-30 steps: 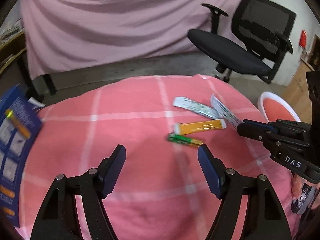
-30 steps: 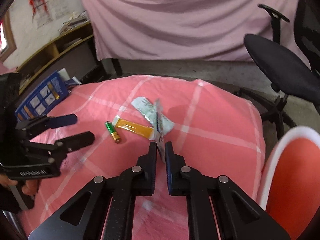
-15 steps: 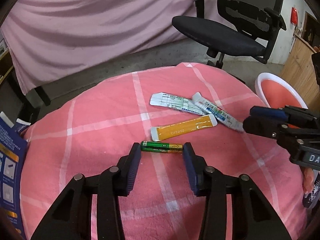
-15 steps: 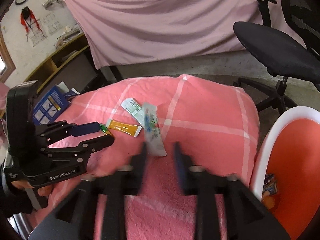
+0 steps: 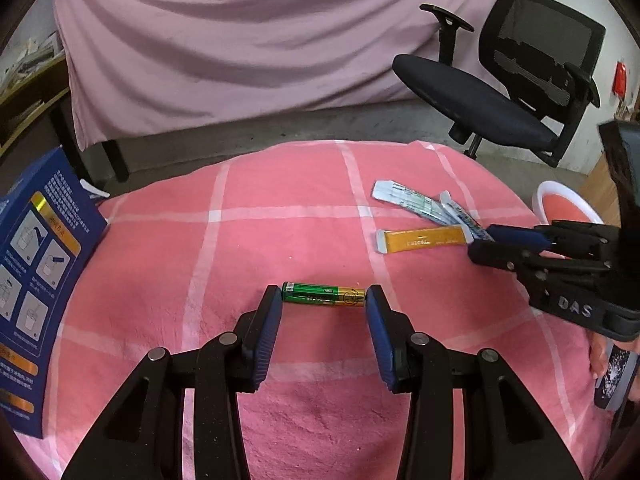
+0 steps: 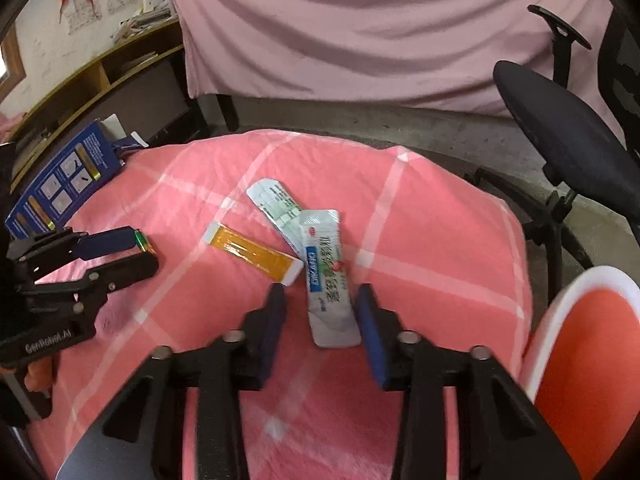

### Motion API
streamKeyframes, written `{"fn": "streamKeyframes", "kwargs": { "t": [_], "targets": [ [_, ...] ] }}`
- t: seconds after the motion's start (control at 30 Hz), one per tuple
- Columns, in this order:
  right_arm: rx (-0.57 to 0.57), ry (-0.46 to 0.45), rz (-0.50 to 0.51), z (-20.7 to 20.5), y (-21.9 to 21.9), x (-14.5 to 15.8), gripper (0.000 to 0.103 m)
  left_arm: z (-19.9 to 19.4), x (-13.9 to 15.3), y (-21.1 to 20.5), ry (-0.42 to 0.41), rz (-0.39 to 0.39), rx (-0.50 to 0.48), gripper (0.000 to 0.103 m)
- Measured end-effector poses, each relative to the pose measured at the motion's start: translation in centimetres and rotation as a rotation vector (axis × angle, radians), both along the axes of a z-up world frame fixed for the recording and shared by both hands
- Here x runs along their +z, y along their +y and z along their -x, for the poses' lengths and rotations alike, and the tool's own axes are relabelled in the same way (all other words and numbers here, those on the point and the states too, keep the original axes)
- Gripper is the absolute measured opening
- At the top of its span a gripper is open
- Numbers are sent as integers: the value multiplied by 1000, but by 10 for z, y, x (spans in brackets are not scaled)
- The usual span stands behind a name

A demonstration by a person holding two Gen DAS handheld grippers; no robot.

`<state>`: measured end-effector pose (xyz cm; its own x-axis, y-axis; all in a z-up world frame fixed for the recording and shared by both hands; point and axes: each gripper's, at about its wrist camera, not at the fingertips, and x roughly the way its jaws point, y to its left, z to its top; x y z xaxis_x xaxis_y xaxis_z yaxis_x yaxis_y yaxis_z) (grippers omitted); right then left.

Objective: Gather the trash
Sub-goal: 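Grasp the green battery with the left tool while the right tool grasps the medicine sachet, then carry both items over the orange bucket and open both tools to drop them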

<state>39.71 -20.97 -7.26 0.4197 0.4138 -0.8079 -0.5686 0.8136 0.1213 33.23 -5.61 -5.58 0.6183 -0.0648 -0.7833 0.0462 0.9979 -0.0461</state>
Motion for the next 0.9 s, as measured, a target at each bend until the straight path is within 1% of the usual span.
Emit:
{"fn": "streamKeyframes", "kwargs": {
  "t": [0.17,0.27,0.3,0.37,0.43,0.47,0.5,0.53,0.6,0.73,0.83,0.9],
  "targets": [
    [-15,6,-26,0,-7,2,20,2,1,-1,-5,-1,-5,38],
    [-28,-31,-28,8,-9,7,20,7,4,1,-30,3,3,38],
    [-30,-49,-28,11,-9,10,20,10,7,1,-52,3,7,38],
    [-36,-104,-33,19,-11,17,20,17,14,0,-108,-7,12,38],
    [-52,-200,-54,35,-18,30,20,26,21,-2,-176,-19,20,38],
    [-58,-232,-64,40,-19,34,20,32,25,-4,-214,-26,24,38],
    [-68,-295,-88,50,-24,41,20,37,29,-6,-251,-31,28,38],
    [-72,-328,-104,55,-27,45,20,43,35,-9,-298,-36,32,38],
    [-92,-425,-156,71,-37,57,20,52,42,-14,-367,-41,42,38],
    [-150,-563,-250,95,-61,73,20,64,60,-28,-483,-13,56,38],
    [-194,-646,-291,107,-78,83,20,70,74,-39,-565,-3,42,38],
    [-218,-699,-305,113,-85,89,20,74,85,-52,-620,-6,15,38]
  ]
}}
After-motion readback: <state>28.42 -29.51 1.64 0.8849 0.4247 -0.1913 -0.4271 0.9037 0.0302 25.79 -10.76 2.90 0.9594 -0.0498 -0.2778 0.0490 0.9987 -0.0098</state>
